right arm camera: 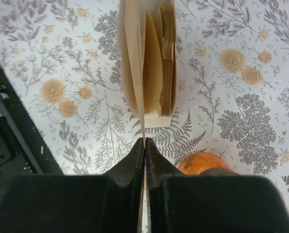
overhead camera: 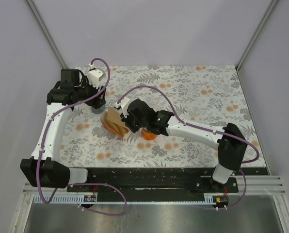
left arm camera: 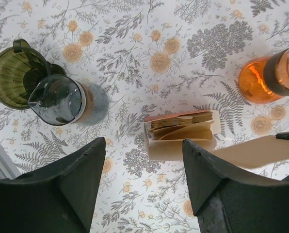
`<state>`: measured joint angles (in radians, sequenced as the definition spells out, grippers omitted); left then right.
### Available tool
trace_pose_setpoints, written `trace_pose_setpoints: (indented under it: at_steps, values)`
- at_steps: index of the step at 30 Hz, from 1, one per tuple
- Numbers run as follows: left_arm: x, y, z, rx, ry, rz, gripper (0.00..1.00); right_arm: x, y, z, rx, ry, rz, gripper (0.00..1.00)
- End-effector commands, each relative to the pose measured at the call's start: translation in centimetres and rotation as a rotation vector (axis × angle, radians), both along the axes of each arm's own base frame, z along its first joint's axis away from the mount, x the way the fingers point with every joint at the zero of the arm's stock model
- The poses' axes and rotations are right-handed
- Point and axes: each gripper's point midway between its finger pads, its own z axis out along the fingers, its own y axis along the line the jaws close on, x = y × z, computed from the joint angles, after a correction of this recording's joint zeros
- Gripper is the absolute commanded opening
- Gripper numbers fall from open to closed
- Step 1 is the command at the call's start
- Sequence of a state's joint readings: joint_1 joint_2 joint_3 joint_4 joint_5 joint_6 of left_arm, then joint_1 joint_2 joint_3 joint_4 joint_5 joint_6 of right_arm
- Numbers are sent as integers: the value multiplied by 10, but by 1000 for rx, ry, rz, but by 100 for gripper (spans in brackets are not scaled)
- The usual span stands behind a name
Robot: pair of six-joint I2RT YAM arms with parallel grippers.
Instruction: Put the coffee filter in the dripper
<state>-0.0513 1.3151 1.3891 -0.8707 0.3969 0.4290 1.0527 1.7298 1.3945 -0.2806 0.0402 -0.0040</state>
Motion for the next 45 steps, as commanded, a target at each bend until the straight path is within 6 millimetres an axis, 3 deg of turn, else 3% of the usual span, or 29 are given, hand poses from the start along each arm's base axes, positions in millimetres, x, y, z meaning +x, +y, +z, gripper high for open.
trace_pose_setpoints:
  at_steps: [1, 4, 7, 9, 13, 19, 24, 26, 29, 31, 36, 38, 40, 45]
  values:
    - [-10, -10, 50, -65, -111, -39, 69, -23, 1, 65, 94, -44, 137, 0]
    - [-18, -16, 66, -86, -154, -72, 73, -27, 6, 79, 123, -51, 178, 0]
    - [-19, -16, 72, -94, -165, -65, 73, -23, 16, 80, 121, -62, 195, 0]
    - [-18, -11, 72, -81, -166, -39, 73, -23, 21, 81, 124, -60, 209, 0]
    - [-22, -2, 82, -48, -211, -4, 73, -27, 21, 102, 139, -89, 250, 0]
    - [-41, 0, 121, -57, -315, -31, 75, -31, -19, 137, 73, -185, 263, 0]
    - [-63, -18, 144, -97, -423, -161, 76, -40, -56, 142, -3, -217, 275, 0]
    - [-71, -24, 152, -122, -442, -190, 77, -24, -74, 153, -26, -271, 147, 0]
    - [-76, -30, 167, -233, -410, -125, 77, 12, -106, 187, 4, -353, -184, 0]
    - [-80, -35, 181, -356, -374, -47, 77, 23, -116, 209, 75, -368, -322, 0]
    - [-97, -46, 219, -598, -354, 44, 79, 36, -114, 239, 227, -393, -454, 0]
    - [-96, -51, 222, -698, -293, 91, 90, 40, -105, 245, 262, -394, -462, 0]
    - [-94, -60, 218, -790, -216, 109, 99, 43, -97, 248, 267, -404, -468, 0]
    - [-85, -66, 230, -877, -186, 177, 99, 47, -72, 239, 261, -387, -431, 0]
